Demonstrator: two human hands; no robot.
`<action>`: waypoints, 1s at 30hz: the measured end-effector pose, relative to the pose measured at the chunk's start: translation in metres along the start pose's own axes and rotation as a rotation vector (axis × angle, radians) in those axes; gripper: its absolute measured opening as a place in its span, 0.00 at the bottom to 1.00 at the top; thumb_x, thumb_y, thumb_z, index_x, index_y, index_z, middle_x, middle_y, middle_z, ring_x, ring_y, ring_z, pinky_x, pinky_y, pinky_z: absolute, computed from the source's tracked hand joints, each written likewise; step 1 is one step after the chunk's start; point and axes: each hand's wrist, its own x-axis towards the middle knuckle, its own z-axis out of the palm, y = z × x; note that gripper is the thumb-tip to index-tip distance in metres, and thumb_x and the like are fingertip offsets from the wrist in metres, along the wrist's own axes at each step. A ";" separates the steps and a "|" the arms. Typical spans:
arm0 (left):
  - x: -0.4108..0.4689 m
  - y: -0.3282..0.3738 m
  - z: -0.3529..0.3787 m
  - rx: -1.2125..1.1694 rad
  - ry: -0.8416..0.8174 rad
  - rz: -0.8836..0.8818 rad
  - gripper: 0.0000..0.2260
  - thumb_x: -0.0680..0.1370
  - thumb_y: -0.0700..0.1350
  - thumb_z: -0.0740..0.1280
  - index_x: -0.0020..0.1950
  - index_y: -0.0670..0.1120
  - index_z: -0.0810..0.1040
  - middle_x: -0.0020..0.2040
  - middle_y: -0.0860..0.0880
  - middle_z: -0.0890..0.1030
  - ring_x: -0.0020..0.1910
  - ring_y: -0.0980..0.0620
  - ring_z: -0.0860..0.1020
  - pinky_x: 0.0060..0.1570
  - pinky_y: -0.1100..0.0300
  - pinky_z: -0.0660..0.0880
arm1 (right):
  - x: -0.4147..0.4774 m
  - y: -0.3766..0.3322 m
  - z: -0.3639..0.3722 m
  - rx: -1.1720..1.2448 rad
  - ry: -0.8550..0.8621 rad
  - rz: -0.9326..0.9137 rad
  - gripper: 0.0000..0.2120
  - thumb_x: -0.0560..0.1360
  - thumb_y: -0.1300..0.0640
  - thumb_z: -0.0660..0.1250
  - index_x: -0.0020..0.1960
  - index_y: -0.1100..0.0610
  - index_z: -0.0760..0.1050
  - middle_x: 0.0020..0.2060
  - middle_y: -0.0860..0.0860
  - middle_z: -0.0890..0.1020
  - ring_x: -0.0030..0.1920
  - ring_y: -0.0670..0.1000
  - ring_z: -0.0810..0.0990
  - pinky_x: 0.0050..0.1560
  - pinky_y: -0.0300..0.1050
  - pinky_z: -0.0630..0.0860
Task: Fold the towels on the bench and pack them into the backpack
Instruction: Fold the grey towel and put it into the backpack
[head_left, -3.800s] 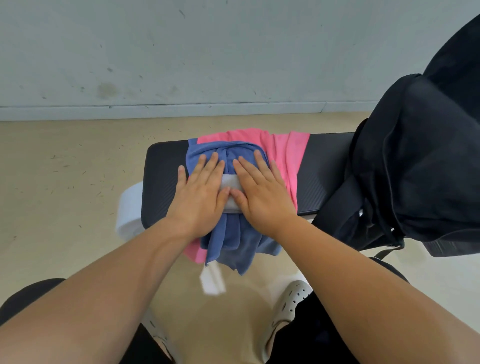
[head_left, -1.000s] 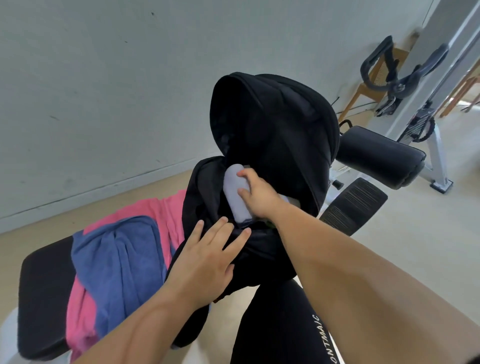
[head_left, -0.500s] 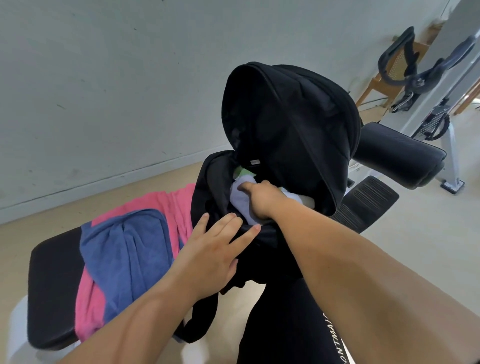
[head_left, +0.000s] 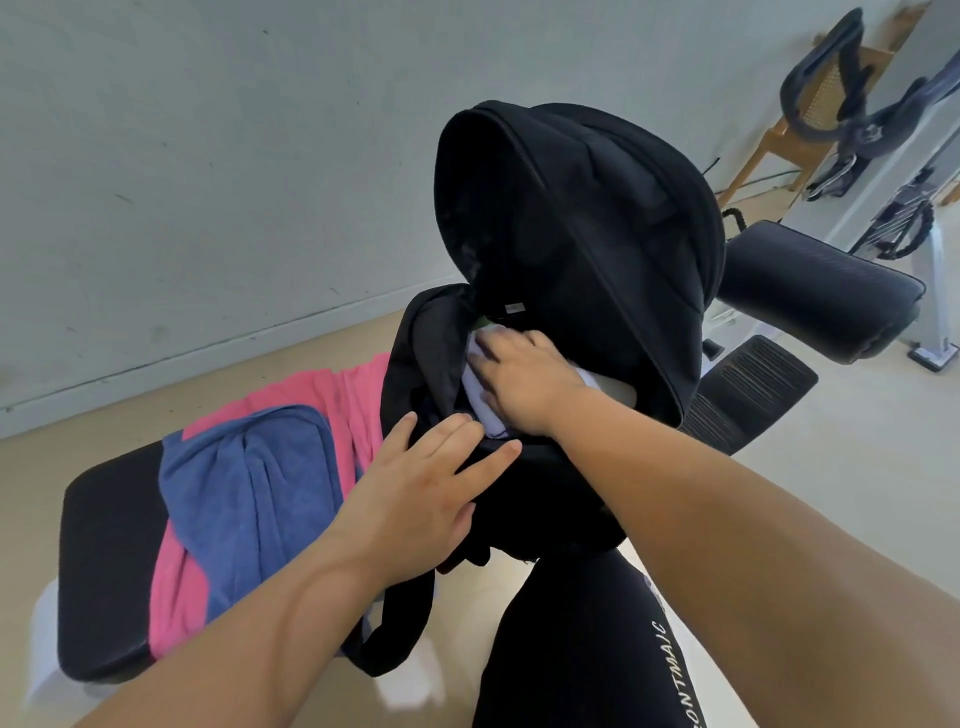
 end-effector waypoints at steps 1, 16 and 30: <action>0.000 0.000 0.000 -0.001 -0.001 -0.001 0.31 0.74 0.49 0.66 0.77 0.53 0.66 0.66 0.46 0.73 0.69 0.46 0.69 0.65 0.40 0.69 | -0.002 0.000 0.002 0.026 -0.123 -0.021 0.30 0.84 0.45 0.51 0.82 0.53 0.47 0.81 0.53 0.46 0.80 0.57 0.46 0.77 0.61 0.46; 0.009 0.028 -0.003 -0.079 0.025 -0.265 0.35 0.70 0.53 0.72 0.77 0.56 0.67 0.78 0.42 0.63 0.78 0.35 0.56 0.70 0.29 0.57 | -0.069 -0.002 -0.061 -0.038 0.824 0.289 0.19 0.74 0.50 0.65 0.64 0.49 0.77 0.69 0.52 0.75 0.76 0.61 0.62 0.75 0.65 0.52; 0.064 0.050 0.010 -0.788 -0.029 -0.621 0.36 0.68 0.56 0.76 0.67 0.65 0.57 0.77 0.38 0.55 0.49 0.53 0.79 0.52 0.63 0.76 | -0.042 0.057 -0.056 0.080 0.520 0.746 0.32 0.73 0.55 0.68 0.75 0.59 0.64 0.81 0.58 0.44 0.77 0.72 0.45 0.59 0.56 0.75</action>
